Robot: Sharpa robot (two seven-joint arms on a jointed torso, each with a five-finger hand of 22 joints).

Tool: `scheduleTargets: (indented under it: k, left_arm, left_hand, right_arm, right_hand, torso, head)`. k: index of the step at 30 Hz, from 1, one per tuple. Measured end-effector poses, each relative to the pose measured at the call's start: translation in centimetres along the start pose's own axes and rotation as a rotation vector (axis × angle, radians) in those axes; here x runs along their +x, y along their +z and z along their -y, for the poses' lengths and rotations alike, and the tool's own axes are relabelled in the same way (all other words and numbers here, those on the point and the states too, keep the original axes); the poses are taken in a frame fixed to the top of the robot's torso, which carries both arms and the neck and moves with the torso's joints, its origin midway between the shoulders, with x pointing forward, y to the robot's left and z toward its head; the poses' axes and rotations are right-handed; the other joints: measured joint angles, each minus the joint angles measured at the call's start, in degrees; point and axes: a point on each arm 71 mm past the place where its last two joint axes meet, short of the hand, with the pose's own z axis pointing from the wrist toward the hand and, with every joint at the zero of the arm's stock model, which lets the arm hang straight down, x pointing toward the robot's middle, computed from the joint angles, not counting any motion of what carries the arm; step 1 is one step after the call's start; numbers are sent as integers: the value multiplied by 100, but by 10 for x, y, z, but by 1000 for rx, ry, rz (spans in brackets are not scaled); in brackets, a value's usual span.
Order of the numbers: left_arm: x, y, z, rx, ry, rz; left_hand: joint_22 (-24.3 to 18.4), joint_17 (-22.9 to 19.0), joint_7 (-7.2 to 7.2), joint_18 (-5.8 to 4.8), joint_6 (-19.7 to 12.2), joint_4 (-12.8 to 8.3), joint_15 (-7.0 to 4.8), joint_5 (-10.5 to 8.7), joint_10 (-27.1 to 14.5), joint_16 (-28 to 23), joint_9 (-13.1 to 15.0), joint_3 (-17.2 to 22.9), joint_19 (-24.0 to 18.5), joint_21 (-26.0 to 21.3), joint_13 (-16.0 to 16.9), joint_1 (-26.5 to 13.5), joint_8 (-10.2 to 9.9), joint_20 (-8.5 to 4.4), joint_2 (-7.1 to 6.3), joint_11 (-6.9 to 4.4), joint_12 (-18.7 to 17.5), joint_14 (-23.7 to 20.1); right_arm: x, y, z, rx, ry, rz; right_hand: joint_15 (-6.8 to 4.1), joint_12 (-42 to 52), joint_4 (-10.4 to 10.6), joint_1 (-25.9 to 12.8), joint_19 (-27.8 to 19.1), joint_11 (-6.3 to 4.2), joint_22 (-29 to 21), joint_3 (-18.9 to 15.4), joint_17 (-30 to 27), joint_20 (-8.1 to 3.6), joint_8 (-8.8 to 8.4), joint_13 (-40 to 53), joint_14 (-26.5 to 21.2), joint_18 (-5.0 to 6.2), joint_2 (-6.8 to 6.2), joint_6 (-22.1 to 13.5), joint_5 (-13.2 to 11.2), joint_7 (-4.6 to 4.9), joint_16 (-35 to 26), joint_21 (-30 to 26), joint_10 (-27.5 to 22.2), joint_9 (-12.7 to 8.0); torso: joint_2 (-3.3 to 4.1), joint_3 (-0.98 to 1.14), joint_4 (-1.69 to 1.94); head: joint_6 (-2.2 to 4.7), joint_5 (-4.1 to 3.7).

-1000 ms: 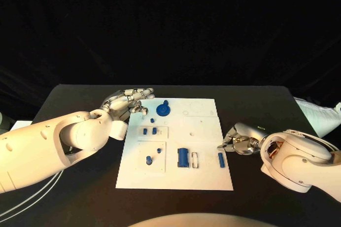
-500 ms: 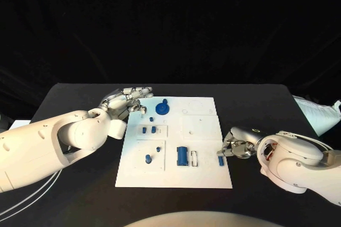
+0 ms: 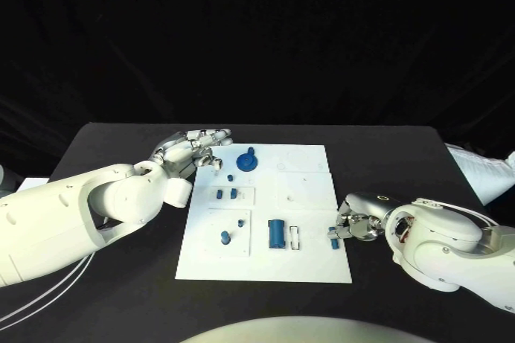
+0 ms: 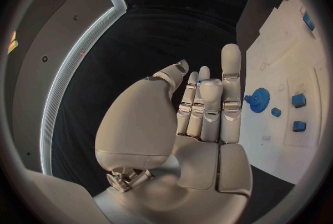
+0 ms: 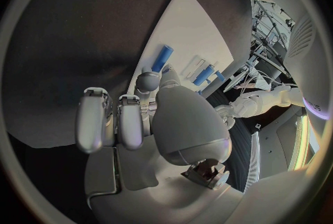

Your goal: Assemble the parts on the task board

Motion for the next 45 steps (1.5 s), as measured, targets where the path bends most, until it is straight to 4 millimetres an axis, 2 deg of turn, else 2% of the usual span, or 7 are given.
scheduleTargets:
  k: [15,18,24,35,41,43,45]
  left_arm:
    - [-1,-1,0,0,1,2]
    - [-1,-1,0,-1,1,2]
    - [-1,-1,0,-1,1,1]
    - [0,0,0,-1,1,0]
    - [0,0,0,-2,1,0]
    - [0,0,0,-2,1,0]
    - [0,0,0,-2,2,-1]
  left_hand:
    - [0,0,0,0,0,0,0,0,0,0,0,0,0,0,0,0,0,0,0,0,0,0]
    - [0,1,0,0,0,0,0,0,0,0,0,0,0,0,0,0,0,0,0,0,0,0]
    - [0,1,0,0,0,0,0,0,0,0,0,0,0,0,0,0,0,0,0,0,0,0]
    - [-6,-7,0,0,0,0,0,0,0,28,0,0,0,-22,0,0,0,0,0,0,23,0]
    - [-6,-7,0,0,0,0,0,0,0,28,0,0,0,-22,0,0,0,0,0,0,23,0]
    - [-6,-11,0,0,0,0,12,0,0,28,0,0,0,-22,0,0,0,0,0,0,23,-12]
    - [-6,-19,0,0,0,-3,19,0,-14,28,0,-2,0,-22,-4,0,23,0,0,14,23,-19]
  right_arm:
    - [3,7,-18,-56,-112,36]
    - [4,8,-24,-75,-153,50]
    - [5,9,-31,-102,-210,66]
    - [5,9,-35,-116,-232,74]
    - [6,9,-34,-115,-204,83]
    - [5,8,-35,-117,-183,92]
    - [6,7,-35,-119,-152,97]
  right_hand:
    - [0,-274,-434,590,-42,-2,-70,16,-1,0,-70,-116,0,1,-258,86,-487,39,-47,-71,-2,40]
    - [0,-332,-519,721,-42,-21,-85,46,-1,0,-70,-150,0,1,-250,58,-566,67,-66,-76,-22,526]
    - [0,-421,-706,970,-42,-19,-94,203,4,0,-260,-200,0,1,-195,40,-662,85,-66,-99,-63,581]
    - [2,-621,-483,1227,-41,-10,-93,493,3,0,-454,-326,0,1,-79,41,-288,78,-101,-122,-157,561]
    - [12,-581,-320,1149,-41,5,-50,889,3,0,-550,-281,9,1,-1,41,-366,78,-76,-121,-117,514]
    - [13,-575,-337,1105,-41,23,-39,1289,2,0,-624,-252,9,1,43,53,-375,66,-76,-121,-99,-102]
    - [22,-576,-296,1087,-41,23,-37,1653,2,0,-693,-251,0,1,59,60,-376,59,-76,-121,-99,-240]
  torso:
    - [-4,1,-3]
    - [-4,2,-3]
    - [-5,0,-3]
    - [-8,-1,-3]
    - [-8,2,-5]
    - [-8,2,-4]
    - [-8,2,-3]
  head:
    - [-33,56]
    - [-34,66]
    - [-47,68]
    - [-34,74]
    - [-15,79]
    - [-13,81]
    - [-11,87]
